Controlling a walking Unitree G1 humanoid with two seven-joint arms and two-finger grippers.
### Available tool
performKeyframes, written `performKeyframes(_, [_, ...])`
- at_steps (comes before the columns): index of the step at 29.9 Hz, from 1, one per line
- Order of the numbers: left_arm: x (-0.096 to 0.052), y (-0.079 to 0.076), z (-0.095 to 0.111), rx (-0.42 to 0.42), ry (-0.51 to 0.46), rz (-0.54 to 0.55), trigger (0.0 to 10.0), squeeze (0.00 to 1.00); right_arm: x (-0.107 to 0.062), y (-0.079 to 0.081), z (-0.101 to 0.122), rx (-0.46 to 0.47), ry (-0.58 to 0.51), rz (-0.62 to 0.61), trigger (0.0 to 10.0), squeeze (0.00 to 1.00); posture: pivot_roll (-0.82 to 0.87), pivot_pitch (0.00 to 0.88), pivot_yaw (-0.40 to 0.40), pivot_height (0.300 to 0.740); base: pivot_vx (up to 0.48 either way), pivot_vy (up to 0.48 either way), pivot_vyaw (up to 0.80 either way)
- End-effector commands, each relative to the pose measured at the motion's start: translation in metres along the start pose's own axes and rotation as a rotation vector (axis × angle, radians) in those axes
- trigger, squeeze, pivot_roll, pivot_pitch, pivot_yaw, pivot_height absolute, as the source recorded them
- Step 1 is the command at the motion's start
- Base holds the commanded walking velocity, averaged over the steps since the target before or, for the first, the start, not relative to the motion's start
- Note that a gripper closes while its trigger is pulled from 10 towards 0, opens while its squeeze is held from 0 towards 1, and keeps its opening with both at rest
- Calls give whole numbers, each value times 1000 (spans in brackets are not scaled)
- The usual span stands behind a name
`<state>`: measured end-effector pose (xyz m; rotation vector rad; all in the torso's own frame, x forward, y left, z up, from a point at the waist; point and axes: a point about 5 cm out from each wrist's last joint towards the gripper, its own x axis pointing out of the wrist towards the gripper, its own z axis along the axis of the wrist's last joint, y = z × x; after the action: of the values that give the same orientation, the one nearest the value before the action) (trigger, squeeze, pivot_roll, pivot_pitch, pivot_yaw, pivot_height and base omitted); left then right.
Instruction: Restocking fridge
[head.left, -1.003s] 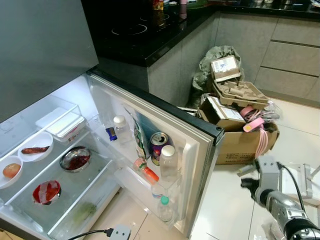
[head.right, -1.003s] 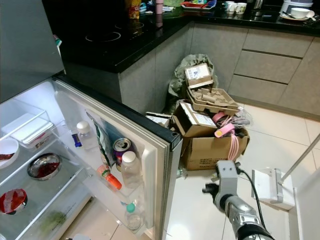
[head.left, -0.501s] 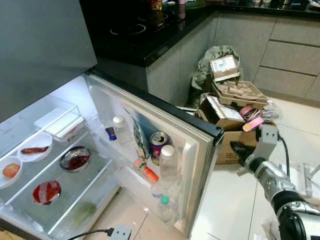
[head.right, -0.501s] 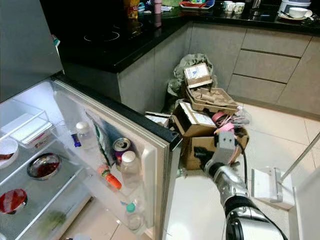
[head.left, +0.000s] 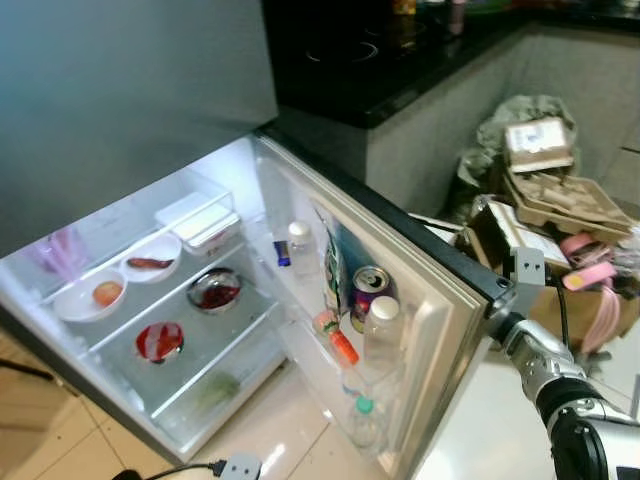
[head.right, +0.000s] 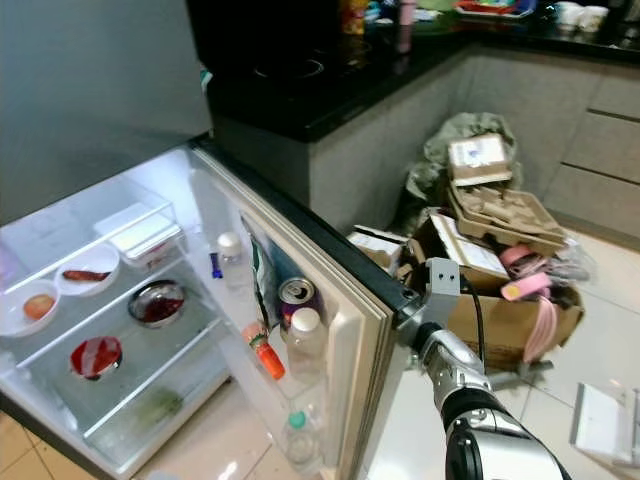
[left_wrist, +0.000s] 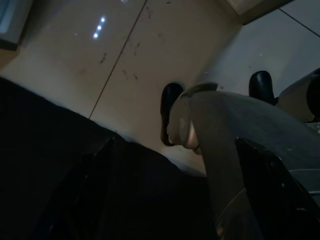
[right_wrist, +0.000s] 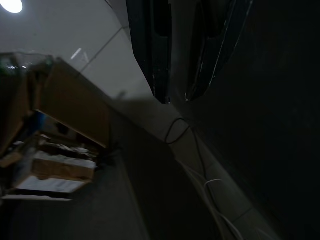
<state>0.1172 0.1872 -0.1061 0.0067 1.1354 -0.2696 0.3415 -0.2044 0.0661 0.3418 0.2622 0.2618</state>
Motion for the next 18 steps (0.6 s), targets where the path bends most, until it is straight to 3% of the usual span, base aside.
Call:
performKeyframes(1, [-1,-2,-12,3,52,-7,10000,0,-4,-2,-6,11,14,7,10000,0,7,0,-13,740,0,0,744])
performKeyframes(11, [-2,-1,-13,20,60,-13,10000,0,-12,-7,-11,7,48,107,10000,0,-2,0,-6,740,0,0,715])
performKeyframes(18, [-2,-1,-12,28,60,-15,10000,0,-17,-9,-19,4,82,118,10000,0,-2,0,-4,740,0,0,190])
